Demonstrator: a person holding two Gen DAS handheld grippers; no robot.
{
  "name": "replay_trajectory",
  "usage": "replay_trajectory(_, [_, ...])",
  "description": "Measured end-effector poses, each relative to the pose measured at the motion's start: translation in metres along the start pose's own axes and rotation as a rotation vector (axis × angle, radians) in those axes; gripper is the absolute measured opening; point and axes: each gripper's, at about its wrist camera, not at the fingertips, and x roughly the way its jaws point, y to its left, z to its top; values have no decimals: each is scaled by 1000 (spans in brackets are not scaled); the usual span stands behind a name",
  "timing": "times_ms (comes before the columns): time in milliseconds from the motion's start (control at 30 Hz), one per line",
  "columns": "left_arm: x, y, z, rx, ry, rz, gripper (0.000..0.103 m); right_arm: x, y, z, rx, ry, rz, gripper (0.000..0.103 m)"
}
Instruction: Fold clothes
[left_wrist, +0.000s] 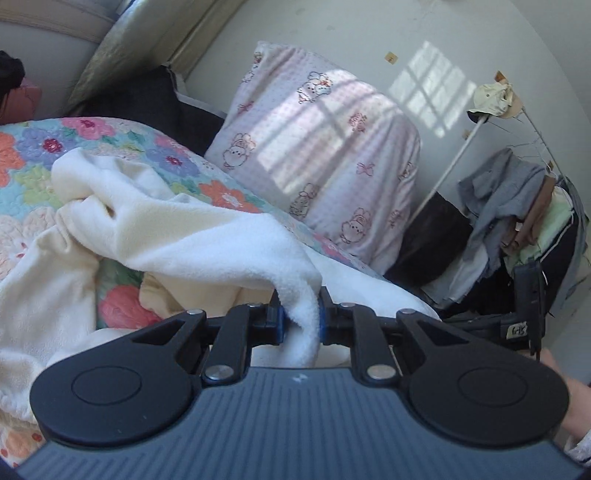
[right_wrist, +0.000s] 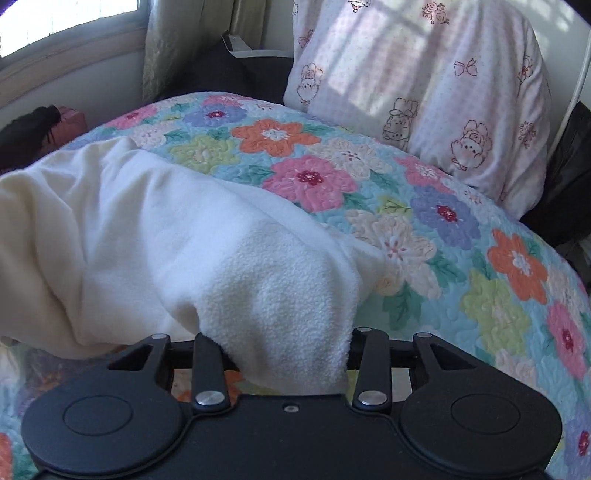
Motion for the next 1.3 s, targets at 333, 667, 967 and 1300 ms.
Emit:
replay_trajectory(333, [11, 25, -21, -167, 88, -86, 15, -33, 57, 26, 151, 67, 456, 71])
replay_trajectory(667, [-5, -24, -14, 244, -21, 177, 15, -38, 65, 26, -134, 76, 28, 71])
replay_trajectory(967, [-1, -4, -15, 3, 9, -92, 15, -67, 25, 22, 51, 94, 43, 71])
replay_trajectory(1300, [-4, -14, -20, 63, -4, -194, 15, -42, 110, 52, -28, 152, 467, 81])
